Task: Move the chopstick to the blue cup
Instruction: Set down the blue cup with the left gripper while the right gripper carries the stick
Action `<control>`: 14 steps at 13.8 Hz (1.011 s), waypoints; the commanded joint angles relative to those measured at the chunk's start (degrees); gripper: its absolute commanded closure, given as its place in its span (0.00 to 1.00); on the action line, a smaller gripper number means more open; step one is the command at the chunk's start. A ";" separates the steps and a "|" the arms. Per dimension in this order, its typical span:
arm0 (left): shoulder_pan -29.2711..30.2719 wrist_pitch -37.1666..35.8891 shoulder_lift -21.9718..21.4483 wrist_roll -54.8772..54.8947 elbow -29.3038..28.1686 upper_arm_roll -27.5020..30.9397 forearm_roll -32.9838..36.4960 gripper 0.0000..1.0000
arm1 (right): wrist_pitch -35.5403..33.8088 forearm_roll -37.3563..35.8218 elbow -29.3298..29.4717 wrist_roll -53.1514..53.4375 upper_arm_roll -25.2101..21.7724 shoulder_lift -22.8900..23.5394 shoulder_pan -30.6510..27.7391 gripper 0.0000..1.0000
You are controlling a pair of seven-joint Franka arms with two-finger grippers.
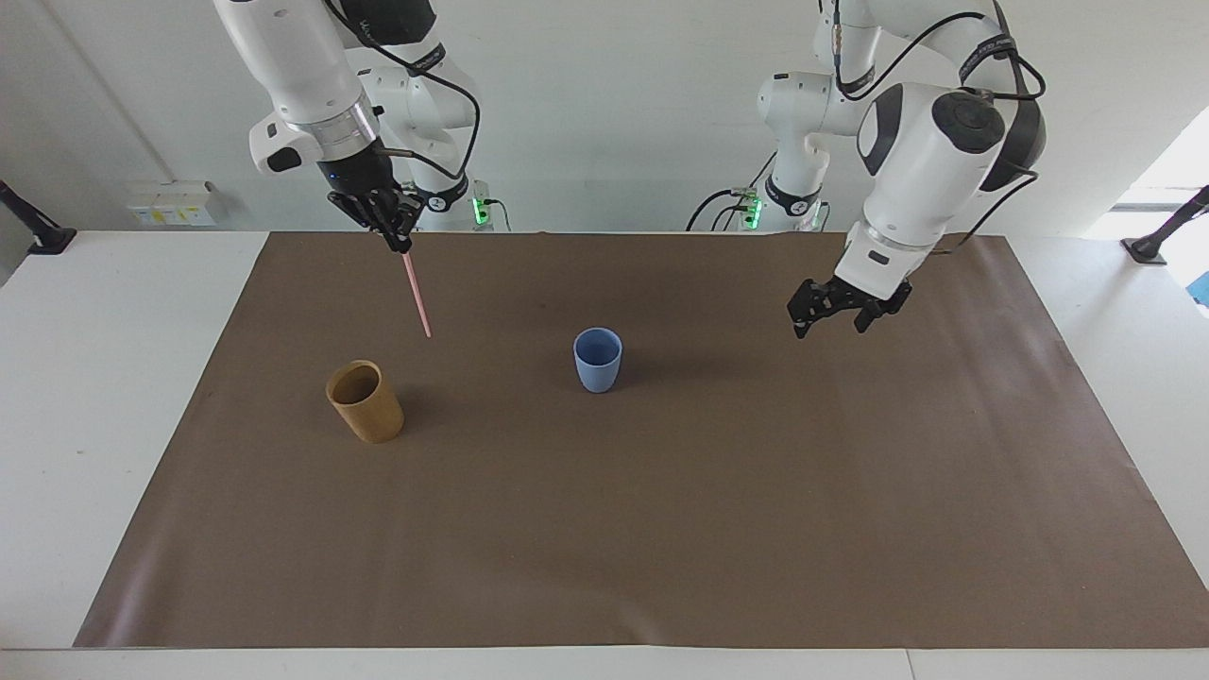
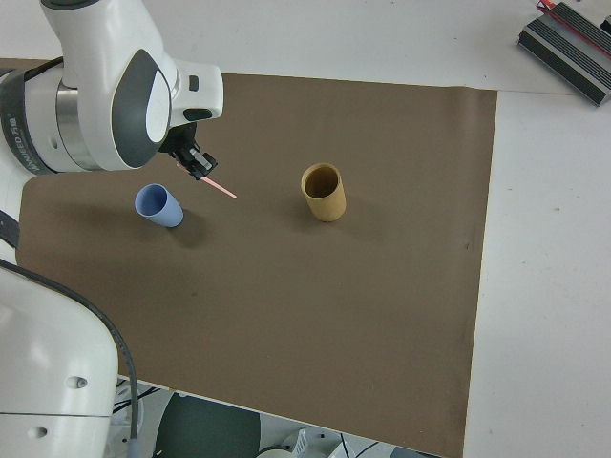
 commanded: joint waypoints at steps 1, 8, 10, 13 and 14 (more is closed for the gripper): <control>2.72 -9.57 -1.42 4.06 6.57 -0.73 0.92 0.00 | 3.97 4.41 -0.24 10.67 0.04 1.03 3.02 1.00; 4.31 -13.74 -4.50 4.87 6.70 -0.73 3.65 0.00 | 8.36 8.30 -1.55 10.71 0.04 2.88 7.95 1.00; 4.31 -12.87 -3.98 5.04 7.48 -0.73 3.56 0.00 | 9.00 8.13 -3.65 10.00 0.04 3.06 9.54 1.00; 3.96 -13.13 -3.97 5.13 7.57 -0.82 3.56 0.00 | 9.70 8.12 -4.72 -2.09 -0.05 4.20 9.45 1.00; 4.13 -13.30 -3.97 5.13 7.57 -0.82 3.56 0.00 | 9.79 8.12 -4.72 -4.05 -0.05 5.16 9.36 1.00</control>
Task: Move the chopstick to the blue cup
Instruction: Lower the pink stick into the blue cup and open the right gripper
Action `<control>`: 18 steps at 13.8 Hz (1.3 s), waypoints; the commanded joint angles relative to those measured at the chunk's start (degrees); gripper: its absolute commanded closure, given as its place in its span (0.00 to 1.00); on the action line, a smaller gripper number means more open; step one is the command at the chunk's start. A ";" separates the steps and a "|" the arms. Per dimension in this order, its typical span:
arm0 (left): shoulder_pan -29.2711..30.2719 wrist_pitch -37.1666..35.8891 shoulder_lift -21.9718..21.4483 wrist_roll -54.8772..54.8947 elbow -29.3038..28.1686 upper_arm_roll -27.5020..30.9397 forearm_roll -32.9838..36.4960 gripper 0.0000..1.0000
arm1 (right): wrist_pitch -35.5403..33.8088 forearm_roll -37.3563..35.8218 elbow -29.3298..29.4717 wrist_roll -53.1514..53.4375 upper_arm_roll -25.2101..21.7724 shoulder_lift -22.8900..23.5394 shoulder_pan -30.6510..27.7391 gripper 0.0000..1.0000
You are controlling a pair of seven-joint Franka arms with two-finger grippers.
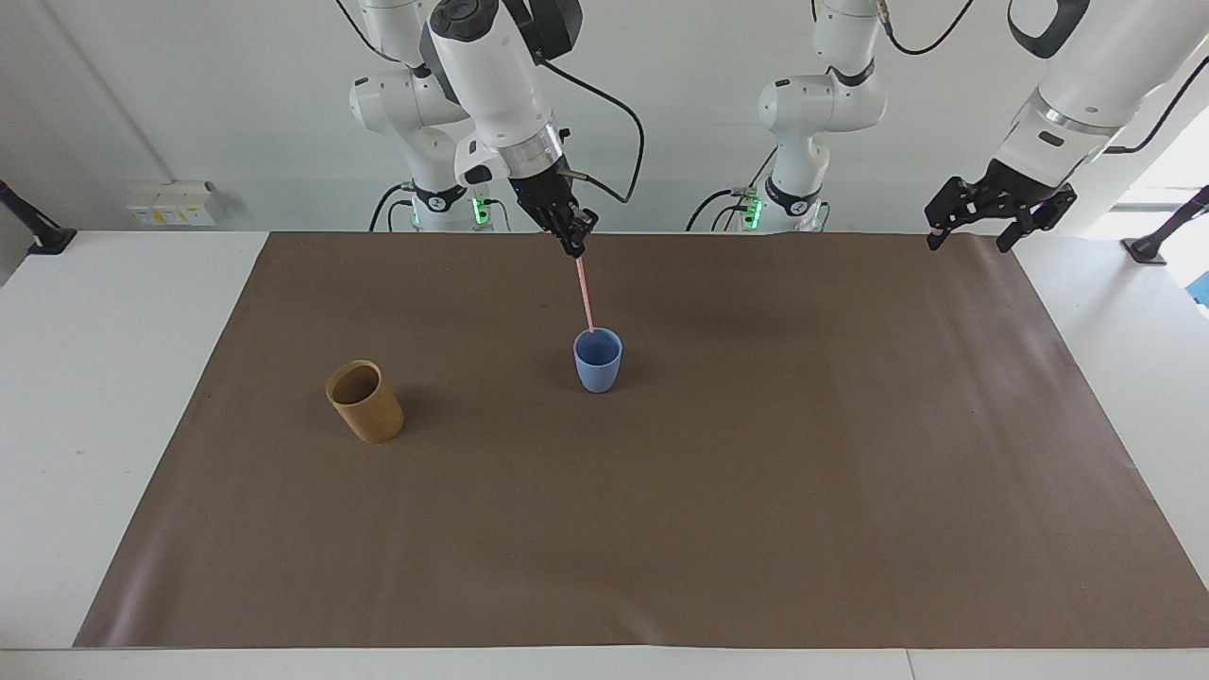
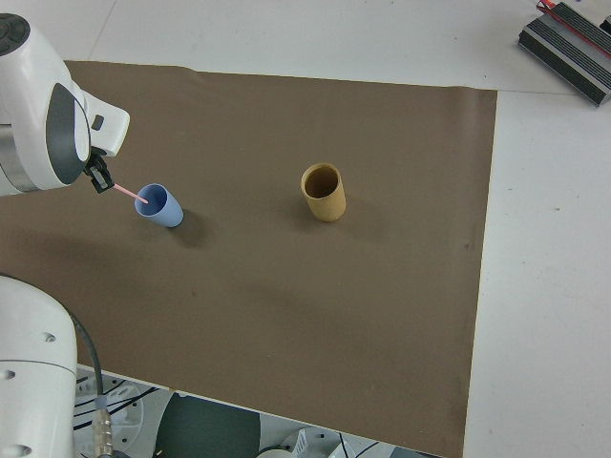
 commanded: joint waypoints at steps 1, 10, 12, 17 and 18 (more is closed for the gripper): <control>0.96 -0.26 -1.19 0.52 -0.96 -0.62 0.69 0.00 | 2.05 0.69 -0.88 -6.52 -0.10 1.00 -0.30 1.00; 0.61 -0.08 -1.45 0.35 -0.69 -0.62 0.43 0.00 | 15.23 -3.15 -7.12 -7.58 -0.02 1.96 2.60 0.96; 0.61 -0.26 -1.45 0.43 -0.69 -0.62 0.34 0.00 | 15.51 -5.20 -7.29 -8.11 -0.10 1.96 2.52 0.96; 1.05 -0.26 -1.54 0.43 -0.69 -0.62 0.43 0.00 | 15.07 -5.29 -7.29 -9.26 -0.10 2.05 2.43 0.79; 0.96 -0.26 -1.54 0.43 -0.69 -0.62 0.43 0.00 | 15.07 -5.29 -7.21 -9.26 -0.02 2.05 2.43 0.76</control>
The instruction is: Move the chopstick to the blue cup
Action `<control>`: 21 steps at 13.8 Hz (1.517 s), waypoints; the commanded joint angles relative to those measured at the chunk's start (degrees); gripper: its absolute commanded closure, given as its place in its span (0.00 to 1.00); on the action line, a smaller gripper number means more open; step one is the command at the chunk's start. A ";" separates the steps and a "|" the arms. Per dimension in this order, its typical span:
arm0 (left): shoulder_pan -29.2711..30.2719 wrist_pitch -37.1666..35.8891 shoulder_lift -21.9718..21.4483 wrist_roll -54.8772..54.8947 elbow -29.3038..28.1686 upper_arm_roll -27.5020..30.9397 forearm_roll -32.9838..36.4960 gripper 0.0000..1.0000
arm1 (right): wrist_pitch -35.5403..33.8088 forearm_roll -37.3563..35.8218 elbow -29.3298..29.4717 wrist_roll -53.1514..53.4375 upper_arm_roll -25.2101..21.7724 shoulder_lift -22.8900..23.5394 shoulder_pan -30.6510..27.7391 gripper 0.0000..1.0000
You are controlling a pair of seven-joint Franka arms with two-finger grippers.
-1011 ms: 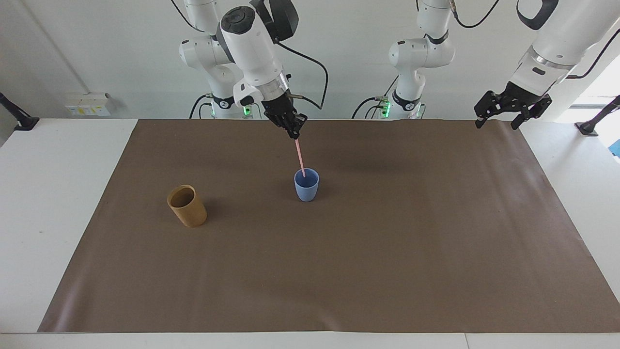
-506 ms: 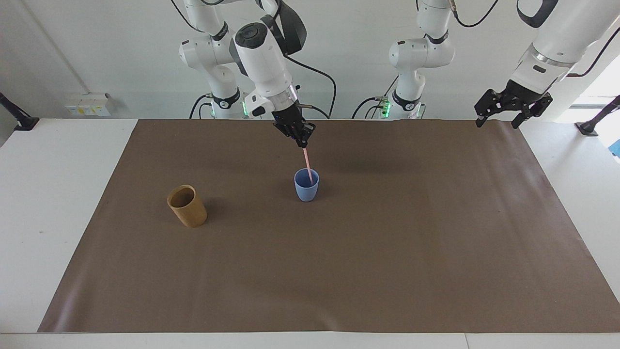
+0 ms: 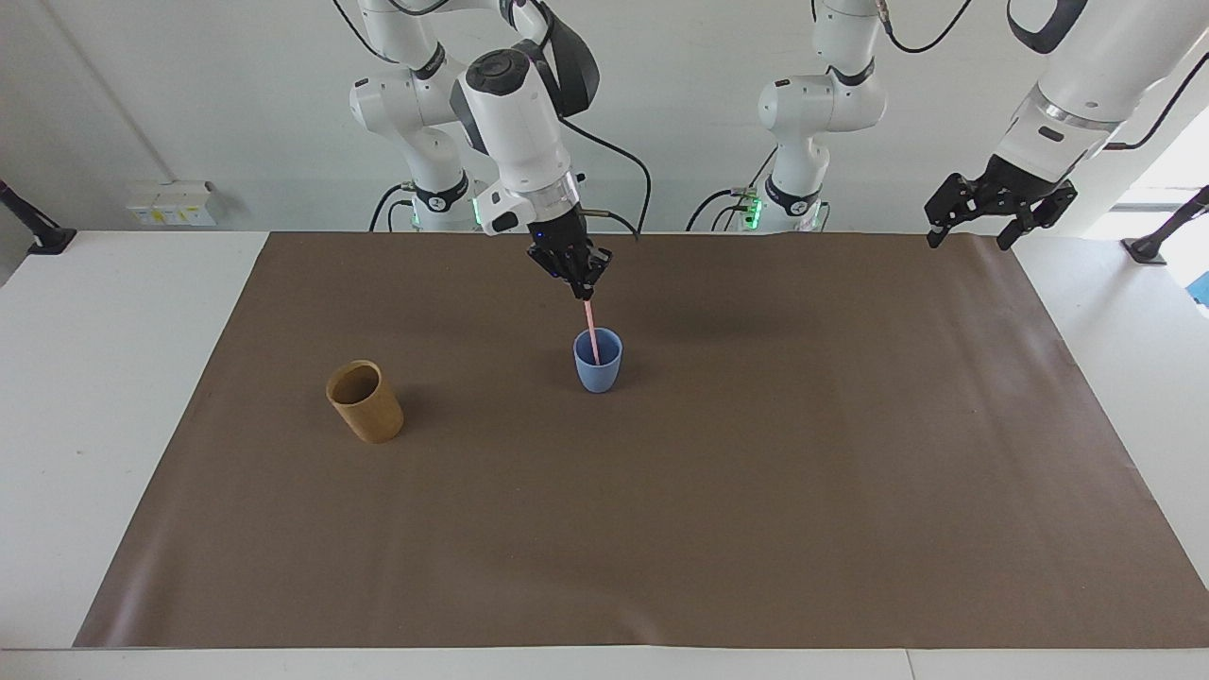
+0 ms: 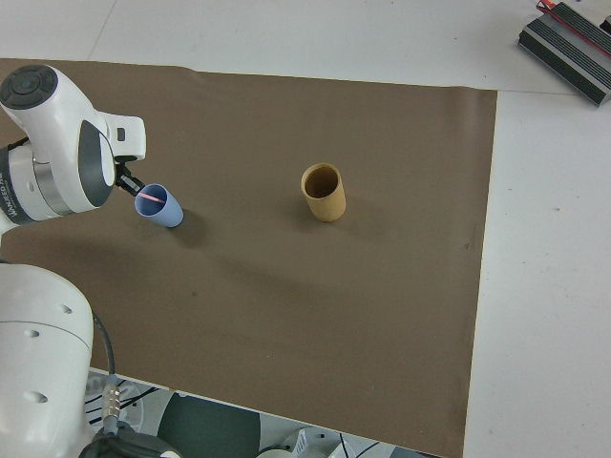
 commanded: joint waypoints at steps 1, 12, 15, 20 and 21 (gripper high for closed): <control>0.86 -0.30 -1.15 0.44 -0.80 -0.61 0.43 0.00 | 0.65 -0.60 -0.32 -0.97 0.17 -0.18 -0.27 0.73; 1.04 -0.30 -1.15 0.44 -0.71 -0.61 0.43 0.00 | -11.38 -12.10 1.18 -21.86 -0.54 -6.23 -10.37 0.09; 1.04 -0.30 -1.15 0.44 -0.71 -0.61 0.43 0.00 | -14.01 -12.90 3.19 -28.10 -0.62 -7.99 -12.83 0.00; 1.04 -0.30 -1.15 0.44 -0.80 -0.61 0.43 0.00 | -18.94 -12.99 10.92 -33.48 -0.97 -6.77 -18.01 0.00; 1.04 -0.30 -1.15 0.44 -0.71 -0.61 0.43 0.00 | -20.61 -13.16 12.94 -33.57 -1.15 -5.98 -18.81 0.00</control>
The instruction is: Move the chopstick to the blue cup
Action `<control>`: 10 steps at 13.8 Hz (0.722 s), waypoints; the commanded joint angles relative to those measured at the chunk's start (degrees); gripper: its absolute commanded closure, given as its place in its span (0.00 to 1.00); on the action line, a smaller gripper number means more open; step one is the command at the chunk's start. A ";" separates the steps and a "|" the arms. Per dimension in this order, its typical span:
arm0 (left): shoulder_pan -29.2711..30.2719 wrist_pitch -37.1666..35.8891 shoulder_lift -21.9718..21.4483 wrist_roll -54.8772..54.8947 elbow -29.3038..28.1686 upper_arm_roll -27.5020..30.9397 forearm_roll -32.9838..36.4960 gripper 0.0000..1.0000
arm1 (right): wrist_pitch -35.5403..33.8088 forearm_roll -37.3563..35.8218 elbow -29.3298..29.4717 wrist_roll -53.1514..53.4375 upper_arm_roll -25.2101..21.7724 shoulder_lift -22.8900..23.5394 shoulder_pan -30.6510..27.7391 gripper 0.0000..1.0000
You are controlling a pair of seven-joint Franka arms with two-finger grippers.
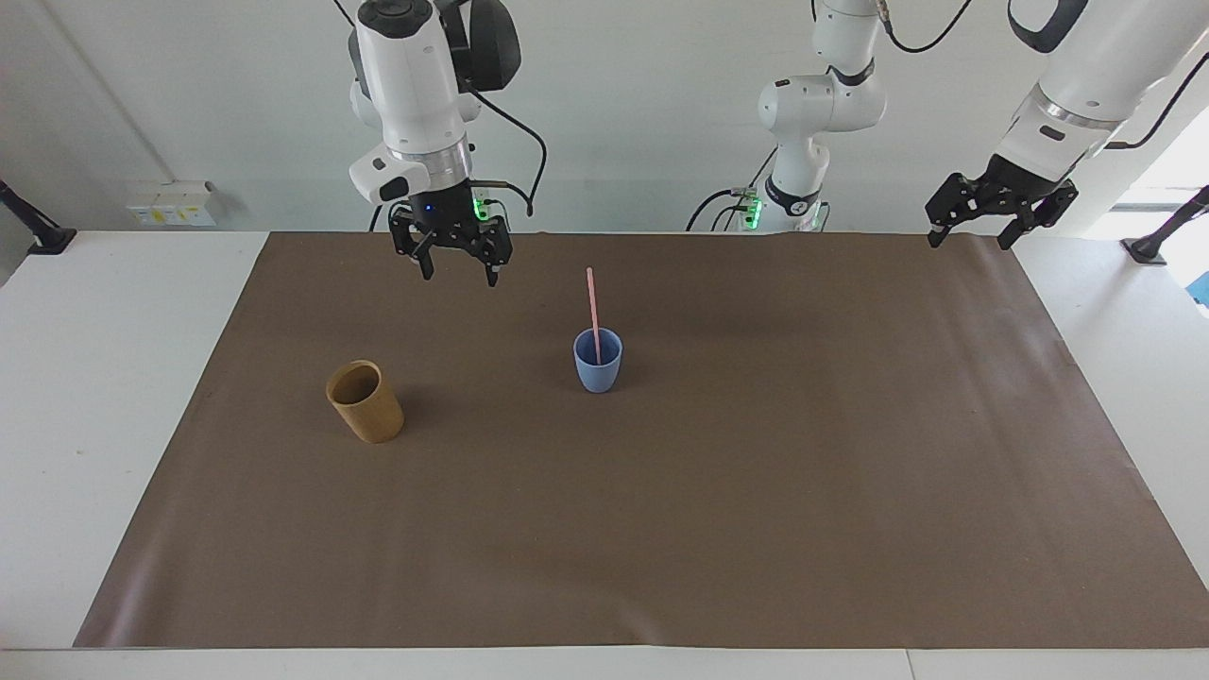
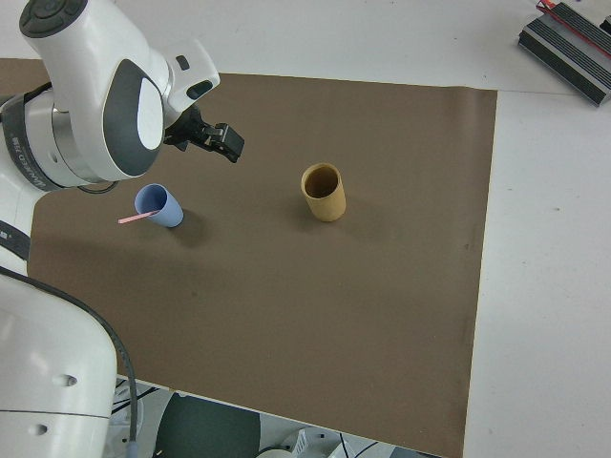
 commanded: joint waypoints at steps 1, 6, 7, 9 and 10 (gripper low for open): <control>1.04 -0.30 -1.11 0.44 -0.71 -0.61 0.43 0.00 | -5.11 -1.59 7.08 -1.26 0.23 3.21 -2.41 0.00; 1.04 -0.30 -1.11 0.44 -0.71 -0.61 0.43 0.00 | -14.27 -4.38 15.90 -11.50 0.23 8.85 -3.82 0.00; 1.04 -0.30 -1.11 0.44 -0.71 -0.61 0.43 0.00 | -14.10 -5.01 15.81 -13.72 0.32 8.85 -3.65 0.00; 1.04 -0.30 -1.11 0.44 -0.71 -0.61 0.43 0.00 | -13.31 -4.32 15.20 -12.87 0.23 8.59 -3.91 0.00; 1.04 -0.30 -1.11 0.44 -0.71 -0.61 0.43 0.00 | -13.05 -3.53 14.85 -11.38 0.23 8.33 -4.43 0.00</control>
